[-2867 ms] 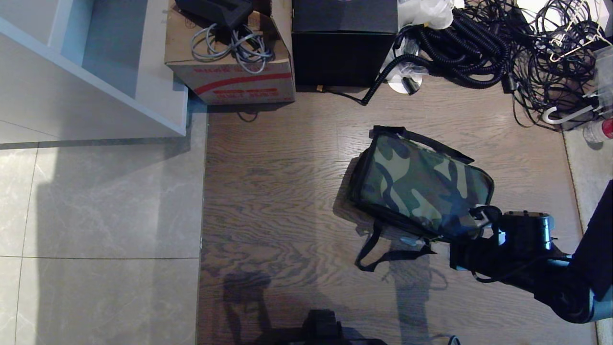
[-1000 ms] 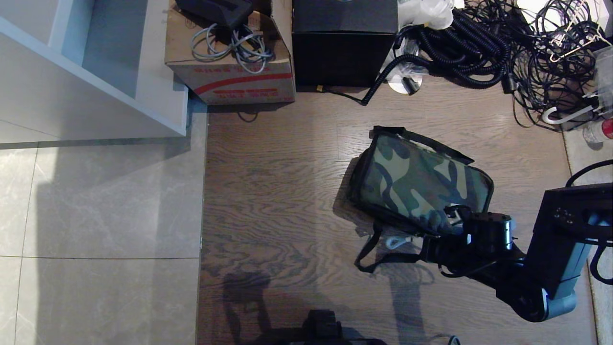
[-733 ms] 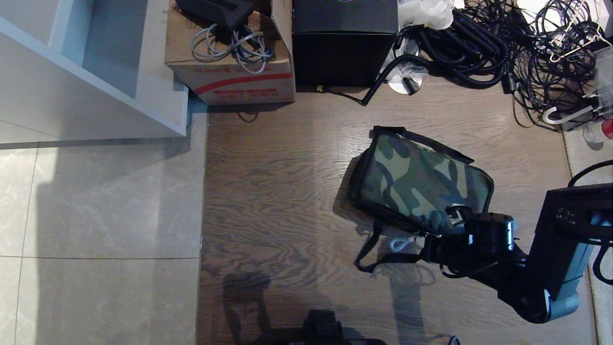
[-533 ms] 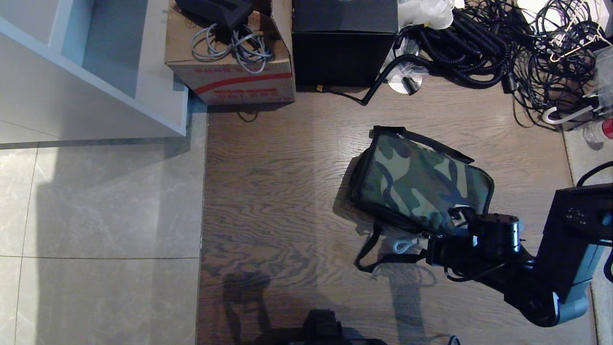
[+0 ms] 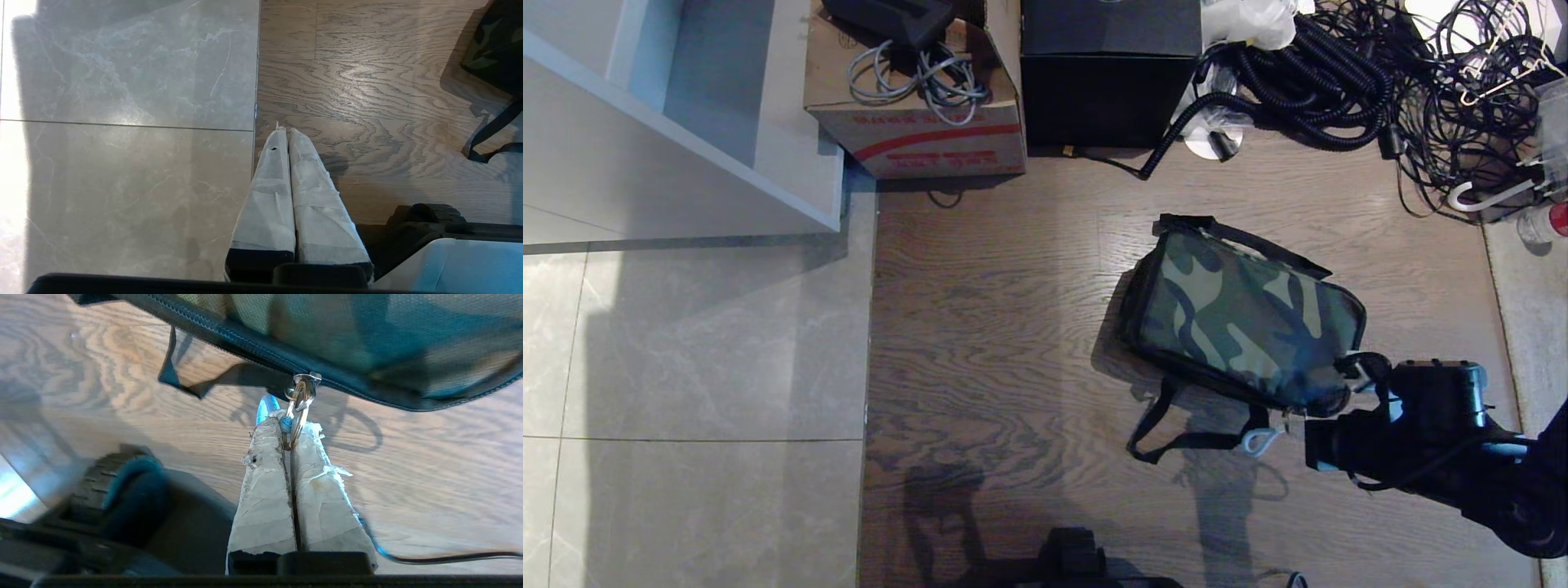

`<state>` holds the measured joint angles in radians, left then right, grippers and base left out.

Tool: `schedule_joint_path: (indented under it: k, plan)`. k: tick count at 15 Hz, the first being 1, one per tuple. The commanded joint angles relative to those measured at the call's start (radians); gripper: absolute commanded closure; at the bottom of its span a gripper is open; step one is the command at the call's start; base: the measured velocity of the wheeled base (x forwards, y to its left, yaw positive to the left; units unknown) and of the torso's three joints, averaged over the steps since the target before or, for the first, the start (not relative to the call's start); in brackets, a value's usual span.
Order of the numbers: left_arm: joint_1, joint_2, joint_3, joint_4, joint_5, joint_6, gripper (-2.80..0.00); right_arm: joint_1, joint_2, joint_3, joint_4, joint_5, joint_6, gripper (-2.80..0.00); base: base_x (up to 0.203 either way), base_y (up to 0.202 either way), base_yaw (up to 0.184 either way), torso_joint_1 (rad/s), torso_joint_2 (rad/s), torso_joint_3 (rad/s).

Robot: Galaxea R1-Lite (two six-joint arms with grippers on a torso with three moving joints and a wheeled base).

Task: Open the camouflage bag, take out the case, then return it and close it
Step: Open the top of the storage box

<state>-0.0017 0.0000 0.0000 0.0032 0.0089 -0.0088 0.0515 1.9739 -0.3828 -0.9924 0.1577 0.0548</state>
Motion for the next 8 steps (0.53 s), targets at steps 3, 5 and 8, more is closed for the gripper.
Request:
schedule_joint_path:
  k: [3, 5, 8]
  plan:
    - [0.000, 0.000, 0.000, 0.000, 0.000, 0.000, 0.00, -0.096, -0.017, 0.001, 0.026, 0.000, -0.112, 0.00, 0.000, 0.000, 0.000, 0.000, 0.00, 0.000]
    - [0.000, 0.000, 0.000, 0.000, 0.000, 0.000, 0.00, -0.144, -0.005, -0.003, 0.065, 0.003, -0.133, 0.00, 0.000, 0.000, 0.000, 0.000, 0.00, 0.000]
    - [0.000, 0.000, 0.000, 0.000, 0.000, 0.000, 0.00, -0.207, 0.013, -0.012, 0.093, 0.006, -0.188, 0.00, 0.000, 0.000, 0.000, 0.000, 0.00, 0.000]
